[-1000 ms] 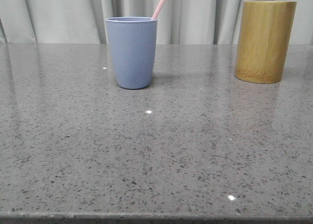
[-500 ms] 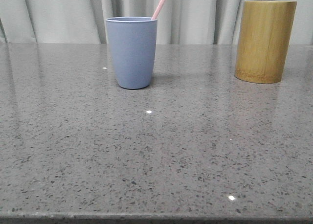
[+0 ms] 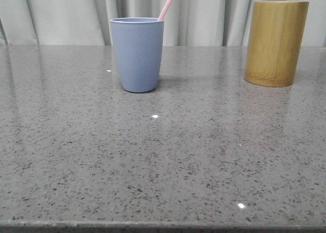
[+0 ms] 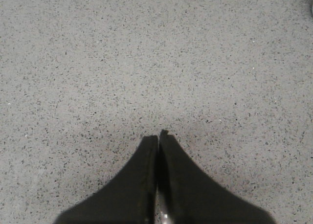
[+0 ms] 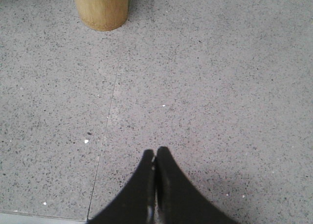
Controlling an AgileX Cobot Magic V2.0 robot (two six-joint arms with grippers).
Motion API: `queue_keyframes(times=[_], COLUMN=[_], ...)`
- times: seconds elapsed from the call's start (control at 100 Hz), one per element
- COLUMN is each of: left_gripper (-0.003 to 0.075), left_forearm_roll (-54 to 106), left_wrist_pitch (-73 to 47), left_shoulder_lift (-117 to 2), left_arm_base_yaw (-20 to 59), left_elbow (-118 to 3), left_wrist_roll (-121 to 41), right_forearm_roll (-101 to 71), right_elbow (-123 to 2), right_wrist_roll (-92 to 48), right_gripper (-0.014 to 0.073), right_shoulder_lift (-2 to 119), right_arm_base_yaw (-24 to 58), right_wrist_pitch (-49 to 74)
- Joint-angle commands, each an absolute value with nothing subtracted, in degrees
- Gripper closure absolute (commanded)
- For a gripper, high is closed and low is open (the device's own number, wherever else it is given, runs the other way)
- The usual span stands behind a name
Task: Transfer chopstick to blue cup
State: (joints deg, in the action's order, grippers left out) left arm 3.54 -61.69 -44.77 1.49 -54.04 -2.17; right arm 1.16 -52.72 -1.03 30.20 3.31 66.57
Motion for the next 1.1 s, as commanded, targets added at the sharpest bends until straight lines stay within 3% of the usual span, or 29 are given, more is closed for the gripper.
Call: queue_keyframes(times=[0.0, 0.7, 0.9, 1.09], left_gripper=[0.0739, 0.0739, 0.0739, 0.0739], left_forearm_roll=[4.17, 4.17, 2.17, 2.44], left_wrist_pitch=[-58.62, -57.66, -39.49, -20.63], left_shoulder_lift=[-44.52, -44.52, -40.33, -29.81], left_arm_base_yaw=[1.45, 1.45, 1.45, 1.45], left_elbow=[-55.43, -55.43, -49.39, -34.59], left_wrist_roll=[-1.91, -1.91, -1.91, -1.91], right_forearm_roll=[1.70, 1.70, 1.70, 1.70], right_elbow=[-53.88, -53.88, -53.88, -53.88], right_wrist_roll=[-1.01, -1.01, -1.01, -1.01], right_gripper=[0.0662, 0.0662, 0.0662, 0.0662], right_shoulder_lift=[30.50, 30.50, 30.50, 30.50], right_arm_base_yaw=[2.84, 2.84, 2.84, 2.84], right_wrist_pitch=[63.26, 63.48, 63.48, 63.48])
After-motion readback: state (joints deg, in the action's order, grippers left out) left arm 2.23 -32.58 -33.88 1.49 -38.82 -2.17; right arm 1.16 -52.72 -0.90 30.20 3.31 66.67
